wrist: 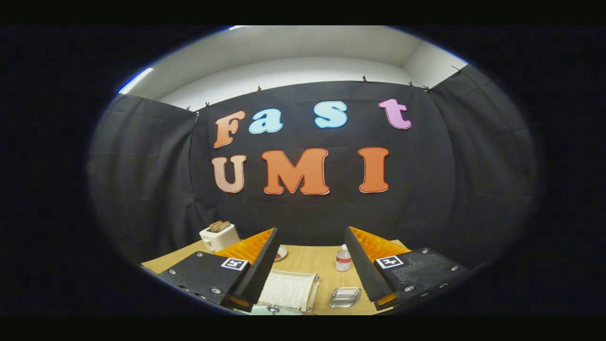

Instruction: Take the plate from the dish rack, then take the spoon from the basket and place it into the plate.

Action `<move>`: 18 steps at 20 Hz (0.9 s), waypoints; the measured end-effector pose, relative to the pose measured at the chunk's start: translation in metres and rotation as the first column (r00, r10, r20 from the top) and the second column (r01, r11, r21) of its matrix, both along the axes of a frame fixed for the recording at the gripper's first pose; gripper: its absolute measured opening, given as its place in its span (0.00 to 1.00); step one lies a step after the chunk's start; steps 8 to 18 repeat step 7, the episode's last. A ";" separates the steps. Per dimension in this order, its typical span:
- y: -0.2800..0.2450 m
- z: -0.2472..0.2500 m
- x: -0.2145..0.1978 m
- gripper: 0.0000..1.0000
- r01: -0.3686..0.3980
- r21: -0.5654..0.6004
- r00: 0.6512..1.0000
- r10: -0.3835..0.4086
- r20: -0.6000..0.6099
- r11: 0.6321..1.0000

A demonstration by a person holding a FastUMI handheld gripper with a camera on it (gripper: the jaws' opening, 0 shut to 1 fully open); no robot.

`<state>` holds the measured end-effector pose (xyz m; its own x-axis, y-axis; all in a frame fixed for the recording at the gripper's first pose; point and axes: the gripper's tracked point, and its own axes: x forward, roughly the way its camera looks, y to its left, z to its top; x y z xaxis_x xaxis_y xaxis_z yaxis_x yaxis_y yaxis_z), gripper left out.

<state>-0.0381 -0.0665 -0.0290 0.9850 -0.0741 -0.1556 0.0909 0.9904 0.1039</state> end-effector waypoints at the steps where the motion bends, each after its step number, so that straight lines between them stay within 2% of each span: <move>1: 0.001 0.006 0.003 0.83 -0.002 -0.007 1.000 0.002 0.012 1.000; 7: 0.011 0.033 0.012 0.83 -0.024 -0.045 0.998 0.027 0.049 0.999; 18: 0.011 0.033 0.012 0.83 -0.024 -0.045 0.998 0.027 0.049 0.999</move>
